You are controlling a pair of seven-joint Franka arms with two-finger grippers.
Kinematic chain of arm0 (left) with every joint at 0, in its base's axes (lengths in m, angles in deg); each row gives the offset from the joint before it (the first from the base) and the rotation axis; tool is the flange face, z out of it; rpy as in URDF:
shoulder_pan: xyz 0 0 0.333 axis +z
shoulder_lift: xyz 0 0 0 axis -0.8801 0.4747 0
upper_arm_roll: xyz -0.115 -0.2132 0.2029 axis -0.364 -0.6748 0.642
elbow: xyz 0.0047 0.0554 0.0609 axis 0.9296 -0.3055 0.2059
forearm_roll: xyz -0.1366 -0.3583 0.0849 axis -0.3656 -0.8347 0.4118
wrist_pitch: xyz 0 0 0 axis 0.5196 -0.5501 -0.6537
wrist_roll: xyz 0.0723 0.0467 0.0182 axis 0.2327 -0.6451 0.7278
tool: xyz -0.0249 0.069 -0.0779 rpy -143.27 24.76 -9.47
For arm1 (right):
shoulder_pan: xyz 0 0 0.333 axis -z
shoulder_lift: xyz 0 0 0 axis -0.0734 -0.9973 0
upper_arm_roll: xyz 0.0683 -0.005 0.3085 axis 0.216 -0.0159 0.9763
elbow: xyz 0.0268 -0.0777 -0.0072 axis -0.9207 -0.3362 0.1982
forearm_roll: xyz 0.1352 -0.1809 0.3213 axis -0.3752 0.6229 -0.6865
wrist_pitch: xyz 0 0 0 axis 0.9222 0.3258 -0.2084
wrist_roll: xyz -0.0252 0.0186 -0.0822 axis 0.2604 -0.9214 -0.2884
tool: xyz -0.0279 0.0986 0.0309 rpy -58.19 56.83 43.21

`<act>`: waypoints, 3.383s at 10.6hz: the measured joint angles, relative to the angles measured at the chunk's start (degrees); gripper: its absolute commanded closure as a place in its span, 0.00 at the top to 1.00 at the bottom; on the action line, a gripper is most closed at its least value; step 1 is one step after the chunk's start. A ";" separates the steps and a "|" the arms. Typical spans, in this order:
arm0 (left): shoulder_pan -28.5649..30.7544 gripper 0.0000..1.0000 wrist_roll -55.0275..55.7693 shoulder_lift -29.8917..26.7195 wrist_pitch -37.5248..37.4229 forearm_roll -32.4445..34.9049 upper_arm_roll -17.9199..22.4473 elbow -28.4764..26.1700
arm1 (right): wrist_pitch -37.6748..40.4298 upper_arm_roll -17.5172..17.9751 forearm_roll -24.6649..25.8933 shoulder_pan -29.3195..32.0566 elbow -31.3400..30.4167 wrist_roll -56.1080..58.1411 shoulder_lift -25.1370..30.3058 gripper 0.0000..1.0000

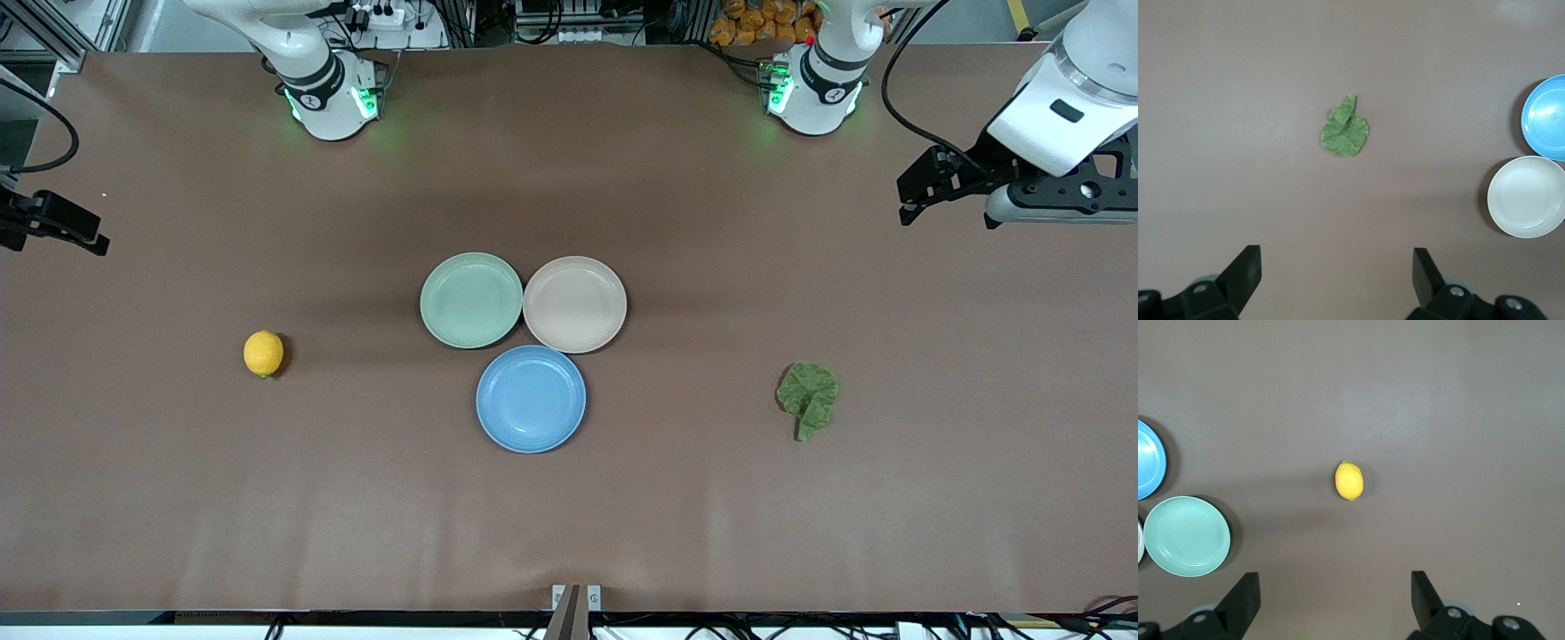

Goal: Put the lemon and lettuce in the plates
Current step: 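Move the right gripper toward the lemon while the left gripper approaches the lettuce, then lower the right gripper around the yellow lemon and close it, then lift the lemon toward the blue plate while the left gripper grasps lettuce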

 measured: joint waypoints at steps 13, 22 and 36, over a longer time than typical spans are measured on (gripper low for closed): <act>-0.05 1.00 -3.07 1.71 -0.38 -0.10 -0.02 -0.79 | -15.46 -0.09 -0.05 0.13 -14.48 0.00 -1.23 1.00; 0.34 1.00 -3.04 10.82 11.37 -0.26 0.12 -6.88 | -40.50 0.08 -0.06 1.13 -30.18 6.83 -10.88 1.00; 3.20 1.00 0.09 20.28 26.41 -0.26 0.44 -6.64 | -68.28 1.22 -0.33 1.90 -42.20 7.19 -21.68 0.14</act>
